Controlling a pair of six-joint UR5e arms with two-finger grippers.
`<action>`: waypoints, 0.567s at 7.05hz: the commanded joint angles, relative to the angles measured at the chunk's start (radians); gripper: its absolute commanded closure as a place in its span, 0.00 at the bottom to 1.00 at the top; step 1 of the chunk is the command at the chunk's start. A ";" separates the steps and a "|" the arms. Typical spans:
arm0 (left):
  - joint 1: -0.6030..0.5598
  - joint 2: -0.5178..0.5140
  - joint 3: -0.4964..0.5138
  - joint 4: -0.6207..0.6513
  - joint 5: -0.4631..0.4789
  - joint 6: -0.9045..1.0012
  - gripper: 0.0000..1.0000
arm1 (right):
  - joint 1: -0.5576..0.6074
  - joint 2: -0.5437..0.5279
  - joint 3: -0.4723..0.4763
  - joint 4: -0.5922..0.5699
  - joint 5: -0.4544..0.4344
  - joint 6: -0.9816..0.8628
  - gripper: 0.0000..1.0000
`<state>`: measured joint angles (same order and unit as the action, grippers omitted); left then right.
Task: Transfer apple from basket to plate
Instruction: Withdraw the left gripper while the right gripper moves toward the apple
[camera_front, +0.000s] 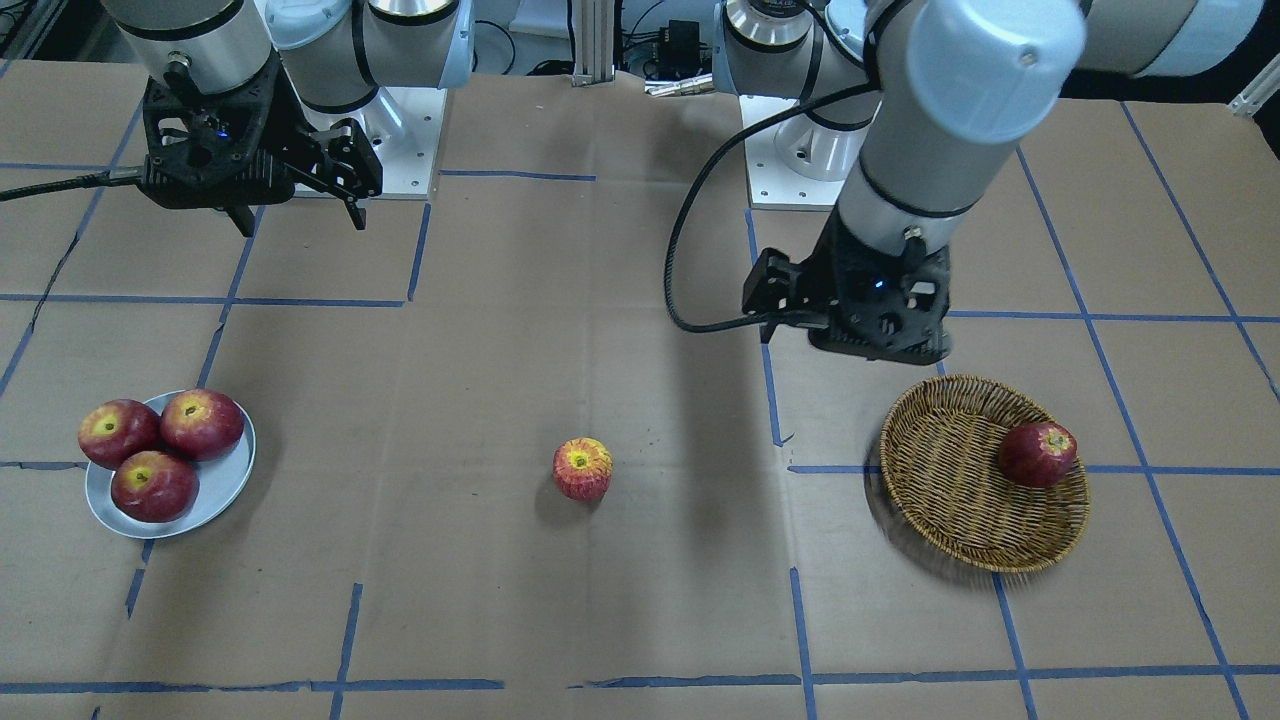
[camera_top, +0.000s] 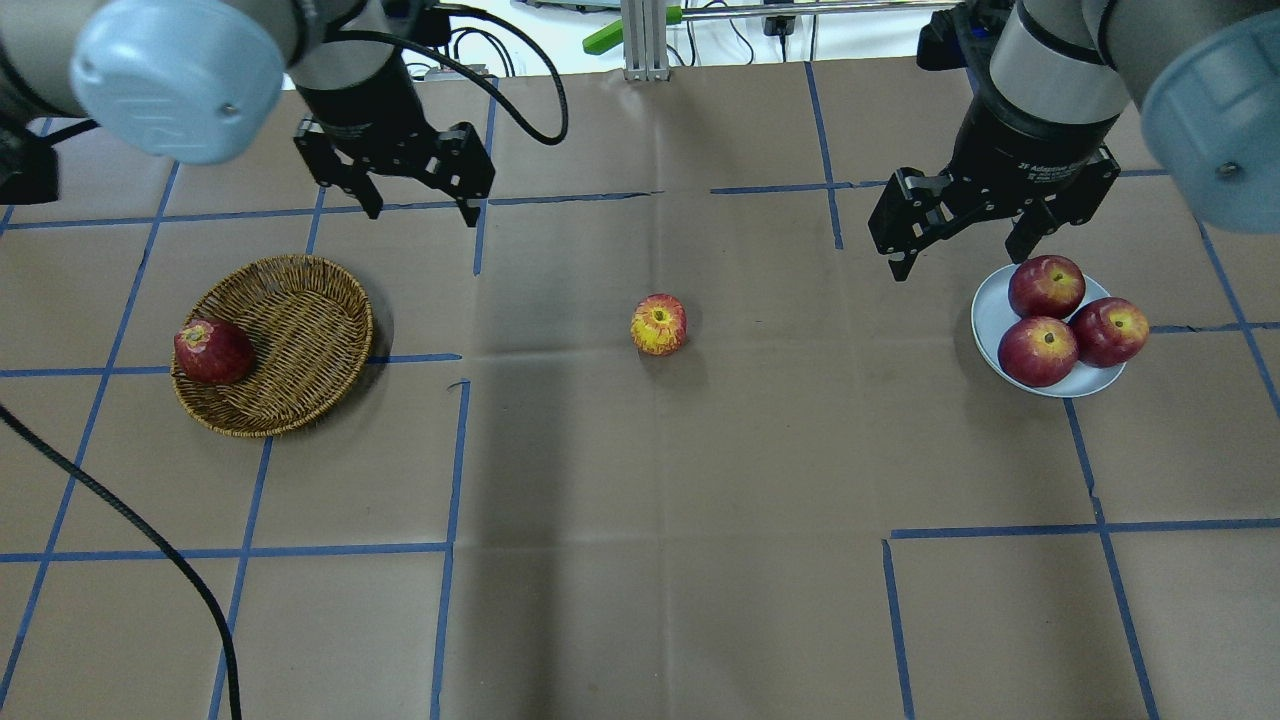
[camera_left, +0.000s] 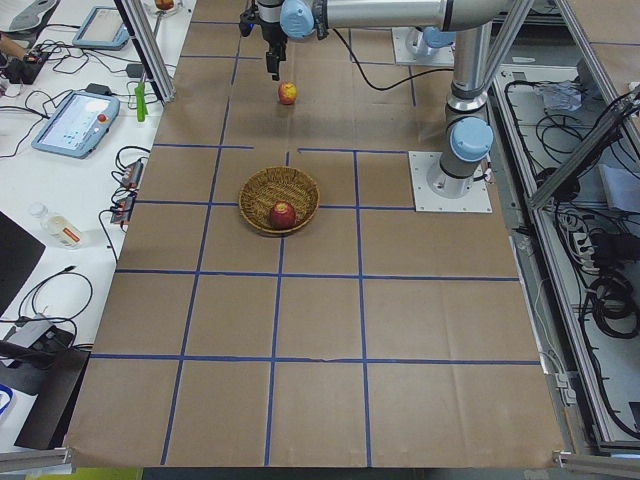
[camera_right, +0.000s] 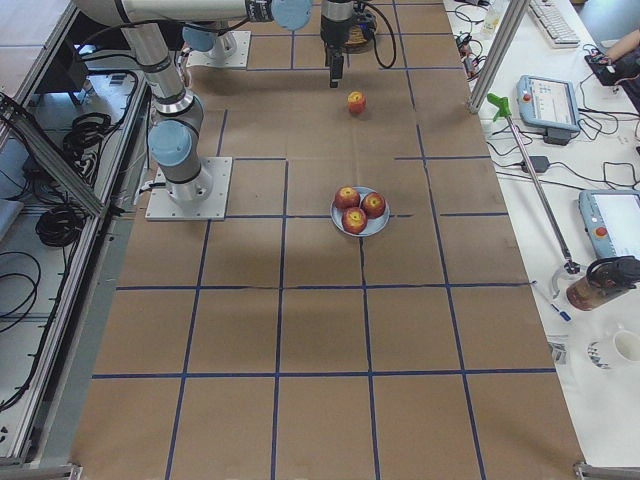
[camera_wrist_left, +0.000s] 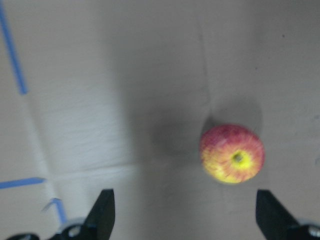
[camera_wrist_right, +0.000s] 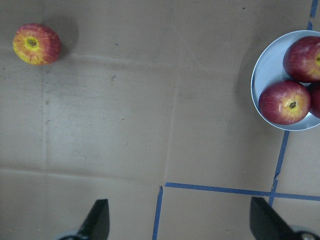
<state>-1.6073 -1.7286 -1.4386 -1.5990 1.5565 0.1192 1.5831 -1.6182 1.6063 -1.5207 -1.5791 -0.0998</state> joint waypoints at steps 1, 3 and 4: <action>0.050 0.091 0.010 -0.133 0.005 0.028 0.01 | 0.009 0.009 0.000 -0.033 0.007 0.026 0.00; 0.049 0.130 0.009 -0.147 0.008 0.033 0.00 | 0.050 0.027 0.000 -0.056 0.008 0.083 0.00; 0.053 0.141 0.009 -0.177 0.011 0.031 0.00 | 0.089 0.053 0.000 -0.099 0.008 0.129 0.00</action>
<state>-1.5574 -1.6042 -1.4293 -1.7475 1.5647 0.1506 1.6326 -1.5896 1.6065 -1.5820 -1.5708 -0.0160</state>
